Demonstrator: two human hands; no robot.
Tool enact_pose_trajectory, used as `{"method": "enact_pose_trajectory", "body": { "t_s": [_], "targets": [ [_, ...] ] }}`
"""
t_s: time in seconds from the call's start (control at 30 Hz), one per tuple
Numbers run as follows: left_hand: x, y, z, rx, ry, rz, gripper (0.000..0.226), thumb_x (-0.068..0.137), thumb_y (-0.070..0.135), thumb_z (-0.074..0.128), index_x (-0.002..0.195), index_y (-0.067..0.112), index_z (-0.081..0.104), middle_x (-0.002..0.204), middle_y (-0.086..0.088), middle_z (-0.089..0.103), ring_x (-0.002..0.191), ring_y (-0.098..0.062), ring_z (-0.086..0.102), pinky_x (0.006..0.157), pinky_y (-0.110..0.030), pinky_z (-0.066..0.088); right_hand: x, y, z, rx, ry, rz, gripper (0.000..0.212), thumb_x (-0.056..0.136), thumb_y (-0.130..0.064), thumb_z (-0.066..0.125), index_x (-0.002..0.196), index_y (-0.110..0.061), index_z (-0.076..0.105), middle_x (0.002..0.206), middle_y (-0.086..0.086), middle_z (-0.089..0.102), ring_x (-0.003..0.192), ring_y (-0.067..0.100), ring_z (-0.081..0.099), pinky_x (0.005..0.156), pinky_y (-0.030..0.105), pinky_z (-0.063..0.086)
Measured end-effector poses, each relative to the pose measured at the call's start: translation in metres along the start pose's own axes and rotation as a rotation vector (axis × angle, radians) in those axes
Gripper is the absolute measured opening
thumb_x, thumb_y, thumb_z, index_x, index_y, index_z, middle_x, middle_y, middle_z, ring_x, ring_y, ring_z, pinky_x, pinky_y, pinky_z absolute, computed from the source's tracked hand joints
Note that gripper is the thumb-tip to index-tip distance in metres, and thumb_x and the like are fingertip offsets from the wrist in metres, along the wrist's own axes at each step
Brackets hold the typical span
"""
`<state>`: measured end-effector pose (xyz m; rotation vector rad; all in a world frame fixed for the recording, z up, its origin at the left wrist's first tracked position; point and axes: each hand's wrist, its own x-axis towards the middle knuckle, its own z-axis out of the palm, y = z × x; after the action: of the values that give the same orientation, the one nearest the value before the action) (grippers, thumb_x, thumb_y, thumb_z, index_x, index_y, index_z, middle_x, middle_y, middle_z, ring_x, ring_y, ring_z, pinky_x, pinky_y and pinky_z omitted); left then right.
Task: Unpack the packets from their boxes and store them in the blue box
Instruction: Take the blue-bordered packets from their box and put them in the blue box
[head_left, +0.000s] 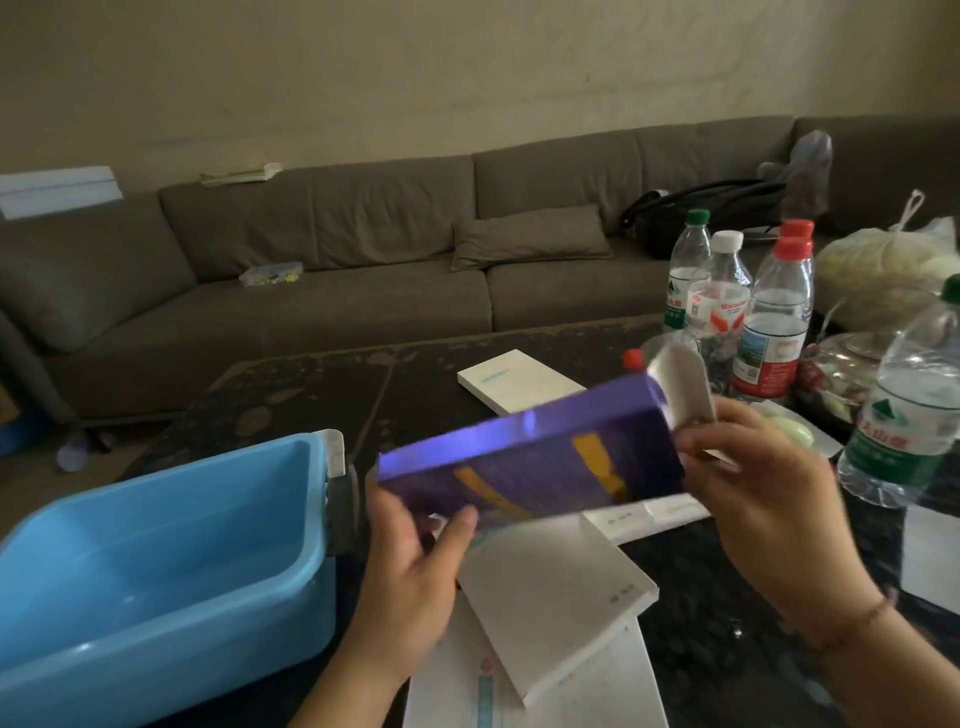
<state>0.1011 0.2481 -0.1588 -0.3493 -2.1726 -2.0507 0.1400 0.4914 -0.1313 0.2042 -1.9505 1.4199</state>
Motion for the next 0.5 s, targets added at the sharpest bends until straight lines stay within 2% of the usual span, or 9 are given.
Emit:
{"method": "enact_pose_trajectory", "body": {
  "t_s": [0.03,0.07,0.1,0.17,0.23,0.27,0.33,0.4,0.5],
  "targets": [
    [0.003,-0.003,-0.001,0.053,0.021,-0.034,0.037,0.085,0.012,0.072,0.104,0.032,0.048,0.100,-0.001,0.061,0.091,-0.017,0.062,0.077,-0.011,0.045,-0.001,-0.003,0.002,-0.158,0.070,-0.209,0.024,0.081,-0.006,0.068,0.076,-0.030,0.072,0.108,-0.010,0.066,0.100,-0.005,0.061,0.083,0.011,0.049],
    [0.003,-0.006,-0.005,0.062,0.015,-0.066,0.035,0.086,0.013,0.072,0.109,0.029,0.051,0.102,-0.004,0.061,0.091,-0.019,0.061,0.078,-0.011,0.045,-0.003,-0.005,0.002,-0.285,0.118,-0.381,0.014,0.083,-0.009,0.066,0.080,-0.021,0.071,0.107,-0.002,0.062,0.101,-0.005,0.058,0.085,0.008,0.045],
    [0.006,-0.007,-0.007,0.044,-0.008,-0.148,0.039,0.089,0.013,0.069,0.120,0.026,0.051,0.107,-0.008,0.065,0.094,-0.023,0.064,0.080,-0.020,0.050,-0.006,-0.006,0.004,-0.370,0.138,-0.492,0.010,0.085,-0.010,0.064,0.080,-0.010,0.072,0.106,0.005,0.060,0.102,-0.001,0.056,0.088,0.008,0.043],
    [0.011,-0.005,-0.011,-0.235,-0.066,-0.397,0.057,0.087,0.007,0.063,0.136,0.027,0.043,0.106,-0.018,0.071,0.089,-0.030,0.068,0.070,-0.036,0.056,-0.010,-0.004,0.006,-0.471,0.125,-0.623,0.026,0.092,-0.013,0.059,0.074,0.000,0.074,0.104,0.012,0.058,0.103,0.006,0.054,0.092,0.012,0.042],
    [0.008,0.003,-0.018,-0.594,-0.155,-0.532,0.058,0.086,0.016,0.061,0.141,0.019,0.043,0.115,-0.026,0.068,0.098,-0.039,0.067,0.070,-0.042,0.061,-0.012,-0.004,0.009,-0.520,-0.009,-0.720,0.027,0.096,-0.019,0.056,0.078,-0.007,0.072,0.111,0.010,0.057,0.101,0.011,0.055,0.090,0.015,0.044],
    [0.006,0.007,-0.020,-0.650,-0.202,-0.559,0.054,0.089,0.024,0.059,0.140,0.018,0.044,0.120,-0.026,0.067,0.107,-0.041,0.065,0.075,-0.044,0.062,-0.013,-0.002,0.011,-0.544,-0.103,-0.764,0.021,0.096,-0.021,0.057,0.082,-0.013,0.070,0.116,0.008,0.055,0.100,0.015,0.057,0.086,0.019,0.047],
    [0.003,0.009,-0.019,-0.600,-0.212,-0.572,0.052,0.087,0.029,0.063,0.136,0.029,0.044,0.119,-0.015,0.070,0.106,-0.033,0.069,0.070,-0.041,0.062,-0.016,0.000,0.016,-0.616,-0.289,-0.790,0.015,0.093,-0.025,0.060,0.083,-0.020,0.070,0.125,0.004,0.054,0.101,0.022,0.060,0.076,0.029,0.052],
    [0.002,0.006,-0.016,-0.450,-0.191,-0.574,0.057,0.085,0.019,0.068,0.135,0.034,0.046,0.118,-0.003,0.072,0.101,-0.023,0.073,0.069,-0.034,0.060,-0.020,0.002,0.020,-0.673,-0.418,-0.779,0.012,0.089,-0.026,0.065,0.081,-0.026,0.073,0.131,0.000,0.052,0.106,0.024,0.059,0.073,0.033,0.054],
    [0.001,0.005,-0.015,-0.374,-0.223,-0.602,0.056,0.092,0.008,0.062,0.137,0.037,0.048,0.119,-0.001,0.071,0.100,-0.021,0.073,0.072,-0.034,0.060,-0.030,-0.001,0.021,-0.739,-0.440,-0.781,0.004,0.089,-0.029,0.064,0.091,-0.029,0.068,0.131,0.000,0.052,0.109,0.024,0.057,0.076,0.035,0.054]
  ]
}}
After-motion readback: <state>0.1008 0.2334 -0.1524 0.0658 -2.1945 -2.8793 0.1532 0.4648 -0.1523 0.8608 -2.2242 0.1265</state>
